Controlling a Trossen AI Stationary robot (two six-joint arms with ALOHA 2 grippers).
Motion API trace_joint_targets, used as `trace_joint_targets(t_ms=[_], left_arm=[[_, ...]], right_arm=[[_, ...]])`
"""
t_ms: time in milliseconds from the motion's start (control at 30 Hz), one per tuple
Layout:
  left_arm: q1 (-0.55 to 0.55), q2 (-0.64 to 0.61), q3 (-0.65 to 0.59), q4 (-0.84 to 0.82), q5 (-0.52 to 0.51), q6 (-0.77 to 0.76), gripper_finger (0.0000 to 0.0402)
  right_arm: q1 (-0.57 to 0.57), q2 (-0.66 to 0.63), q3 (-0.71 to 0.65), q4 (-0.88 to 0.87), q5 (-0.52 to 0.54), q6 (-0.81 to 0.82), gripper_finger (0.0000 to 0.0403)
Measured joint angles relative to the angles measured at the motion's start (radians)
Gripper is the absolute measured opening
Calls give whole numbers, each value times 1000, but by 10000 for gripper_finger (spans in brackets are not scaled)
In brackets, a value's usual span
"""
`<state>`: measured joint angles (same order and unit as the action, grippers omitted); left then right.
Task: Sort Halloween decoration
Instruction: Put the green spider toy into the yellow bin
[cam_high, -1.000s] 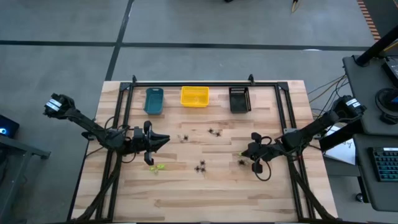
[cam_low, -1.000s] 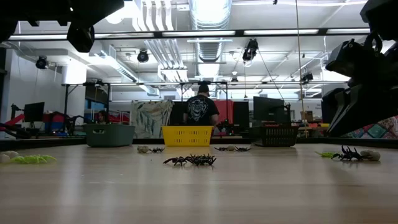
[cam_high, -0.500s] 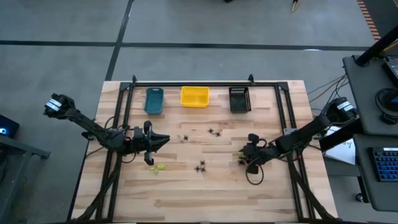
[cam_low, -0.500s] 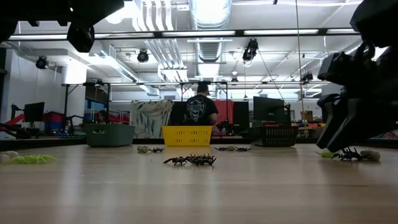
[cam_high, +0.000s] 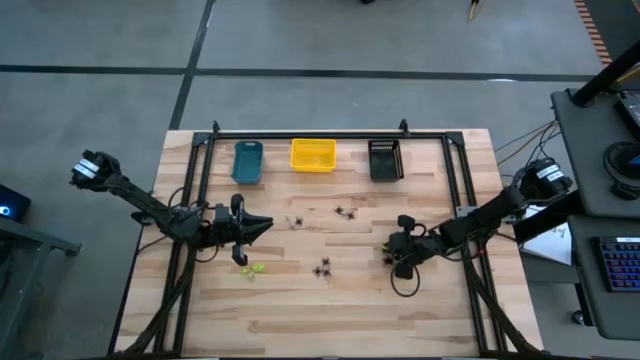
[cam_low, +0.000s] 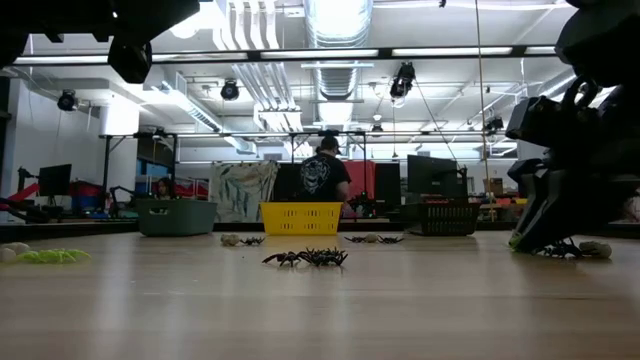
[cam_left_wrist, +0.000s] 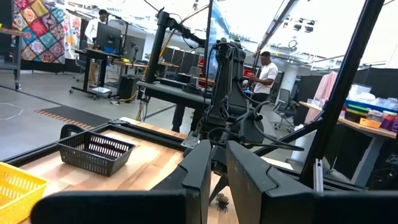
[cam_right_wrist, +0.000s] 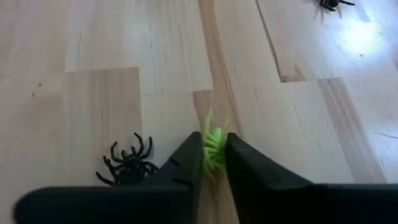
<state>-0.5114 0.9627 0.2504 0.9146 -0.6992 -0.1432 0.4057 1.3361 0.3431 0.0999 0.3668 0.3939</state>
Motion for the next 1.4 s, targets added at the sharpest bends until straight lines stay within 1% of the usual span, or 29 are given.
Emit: trace_joint_targets(t_ms=[67, 133, 333, 433, 533, 600, 767, 900, 1033, 1233, 1400], left_arm=[[0, 0, 0, 0, 0, 0, 35], [0, 0, 0, 0, 0, 0, 35], [0, 0, 0, 0, 0, 0, 35], [0, 0, 0, -2, 0, 0, 35], [0, 0, 0, -4, 0, 0, 35], [0, 0, 0, -5, 0, 0, 35], [0, 0, 0, -4, 0, 5, 35], [0, 0, 0, 2, 0, 21, 35], [0, -11, 0, 3, 0, 54, 35], [0, -50, 0, 6, 0, 117, 35], [0, -78, 0, 4, 1, 162, 35]], right_arm=[[0, -2, 0, -1, 1, -1, 26], [0, -9, -1, -5, 2, -2, 14], [-6, -75, -6, -29, 1, 11, 10], [-28, -136, 0, -23, 1, 60, 9], [-67, -189, 27, -23, -11, 78, 9], [-108, -215, 60, -16, -42, 76, 9], [-244, -223, 157, -14, -161, -9, 9], [-365, -181, 245, -14, -256, -111, 9], [-490, -109, 342, -13, -349, -201, 9], [-654, 46, 492, -10, -482, -324, 9], [-763, 208, 627, -10, -582, -395, 9]])
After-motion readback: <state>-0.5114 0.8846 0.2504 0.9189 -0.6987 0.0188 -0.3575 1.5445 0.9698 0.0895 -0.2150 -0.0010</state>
